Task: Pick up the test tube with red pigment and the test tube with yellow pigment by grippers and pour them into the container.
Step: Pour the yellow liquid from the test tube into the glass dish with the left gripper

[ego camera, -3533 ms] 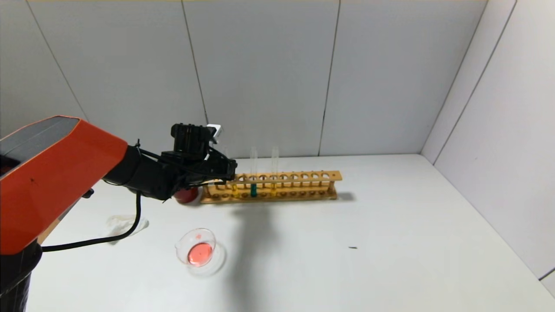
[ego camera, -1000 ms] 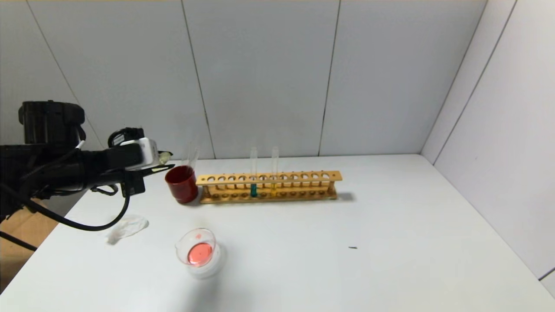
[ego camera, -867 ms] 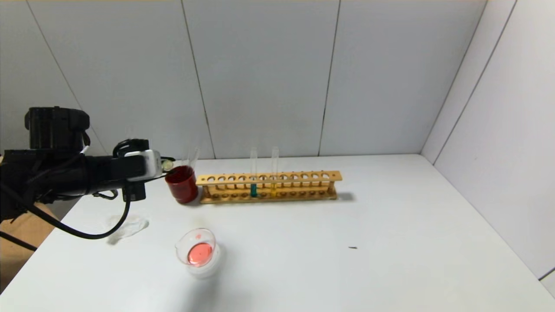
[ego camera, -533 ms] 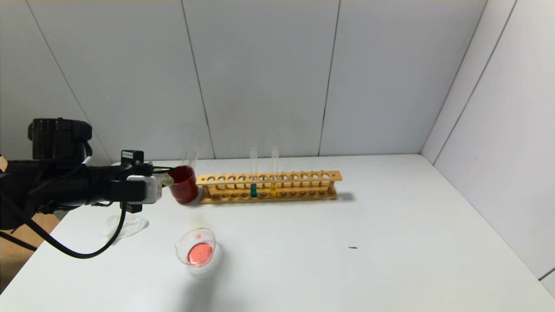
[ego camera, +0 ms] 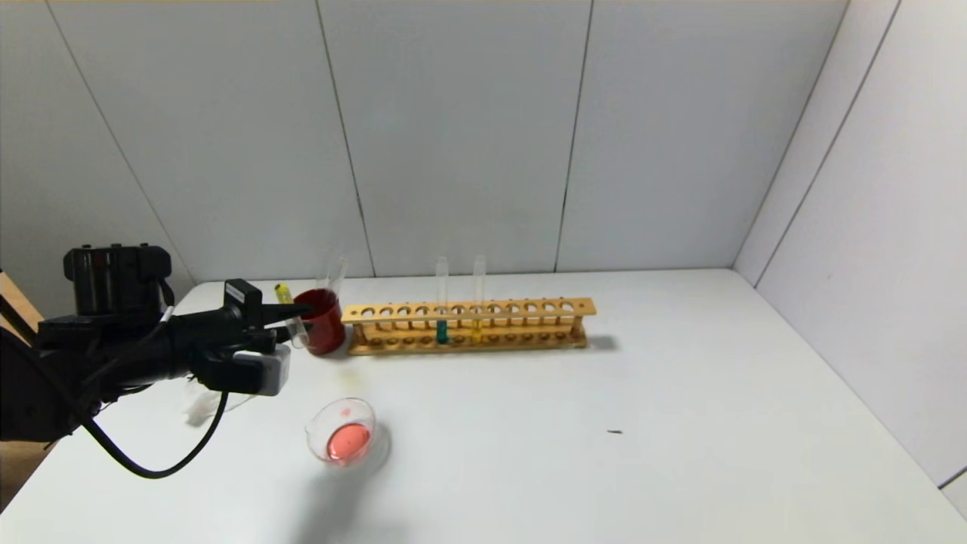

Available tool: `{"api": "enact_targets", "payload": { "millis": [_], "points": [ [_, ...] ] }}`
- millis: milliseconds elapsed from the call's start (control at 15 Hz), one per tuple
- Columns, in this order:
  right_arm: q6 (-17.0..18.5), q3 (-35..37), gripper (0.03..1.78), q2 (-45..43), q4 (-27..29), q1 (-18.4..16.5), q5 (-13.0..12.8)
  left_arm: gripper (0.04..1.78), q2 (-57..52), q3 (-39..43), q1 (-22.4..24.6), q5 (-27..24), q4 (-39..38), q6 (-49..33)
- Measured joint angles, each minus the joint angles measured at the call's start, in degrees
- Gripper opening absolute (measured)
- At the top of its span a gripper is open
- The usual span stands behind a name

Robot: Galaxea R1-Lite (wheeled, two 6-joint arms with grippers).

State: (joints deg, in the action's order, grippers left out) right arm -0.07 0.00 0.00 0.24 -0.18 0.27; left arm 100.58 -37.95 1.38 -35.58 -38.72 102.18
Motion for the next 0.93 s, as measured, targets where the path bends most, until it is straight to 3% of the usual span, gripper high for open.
{"api": "enact_targets", "payload": {
  "millis": [933],
  "points": [
    [0.0,0.0,1.75,0.0,0.0,0.0,0.0,0.32,7.0,0.0,-0.6,0.3,-3.3,15.7]
  ]
}}
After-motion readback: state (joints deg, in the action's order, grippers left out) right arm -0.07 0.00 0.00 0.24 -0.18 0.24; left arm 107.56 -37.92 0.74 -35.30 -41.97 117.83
